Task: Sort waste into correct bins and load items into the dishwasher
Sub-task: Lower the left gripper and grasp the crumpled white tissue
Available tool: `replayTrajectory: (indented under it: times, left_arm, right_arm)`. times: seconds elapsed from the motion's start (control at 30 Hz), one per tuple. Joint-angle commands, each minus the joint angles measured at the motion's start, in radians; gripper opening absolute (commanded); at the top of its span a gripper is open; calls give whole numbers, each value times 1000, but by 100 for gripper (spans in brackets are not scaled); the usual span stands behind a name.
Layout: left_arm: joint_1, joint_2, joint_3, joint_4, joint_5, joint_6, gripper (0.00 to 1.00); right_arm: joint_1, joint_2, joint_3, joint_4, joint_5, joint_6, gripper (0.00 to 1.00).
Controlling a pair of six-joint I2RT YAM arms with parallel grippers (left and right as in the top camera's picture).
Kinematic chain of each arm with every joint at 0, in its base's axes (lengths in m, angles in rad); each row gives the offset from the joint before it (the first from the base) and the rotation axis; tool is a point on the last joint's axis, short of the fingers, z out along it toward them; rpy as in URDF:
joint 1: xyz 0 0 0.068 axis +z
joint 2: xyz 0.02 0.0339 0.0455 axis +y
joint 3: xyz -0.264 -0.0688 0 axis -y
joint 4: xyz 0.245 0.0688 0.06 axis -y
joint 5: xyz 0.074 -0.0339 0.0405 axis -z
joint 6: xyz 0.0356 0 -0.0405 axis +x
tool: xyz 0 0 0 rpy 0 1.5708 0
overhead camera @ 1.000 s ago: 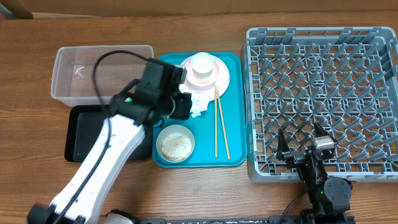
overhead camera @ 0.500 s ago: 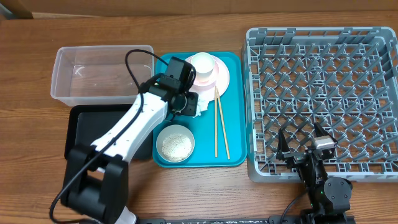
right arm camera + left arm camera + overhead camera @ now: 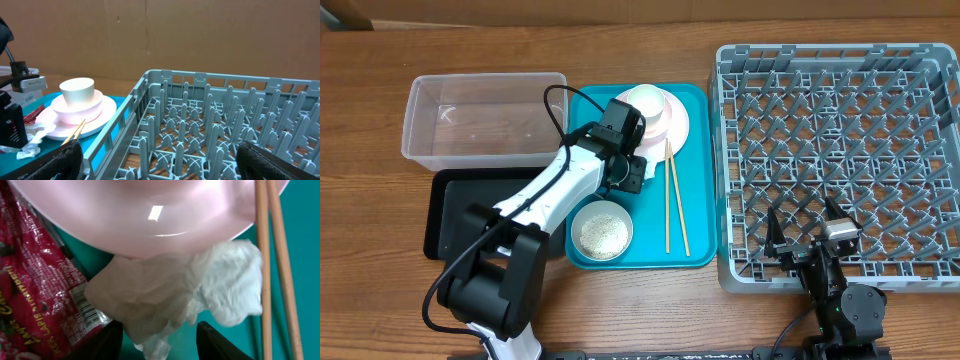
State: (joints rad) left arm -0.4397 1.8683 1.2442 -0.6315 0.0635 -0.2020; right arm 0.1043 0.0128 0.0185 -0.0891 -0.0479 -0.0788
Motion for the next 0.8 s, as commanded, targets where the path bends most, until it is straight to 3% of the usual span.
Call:
replayTrajectory:
  times: [0.0, 0.77]
  left_arm:
    - [-16, 14, 16, 13, 7, 22, 50]
    - [-72, 115, 5, 32, -119, 10, 44]
  right_arm:
    - [-4, -8, -11, 8, 3, 0, 100]
    - [-4, -8, -11, 8, 3, 0, 100]
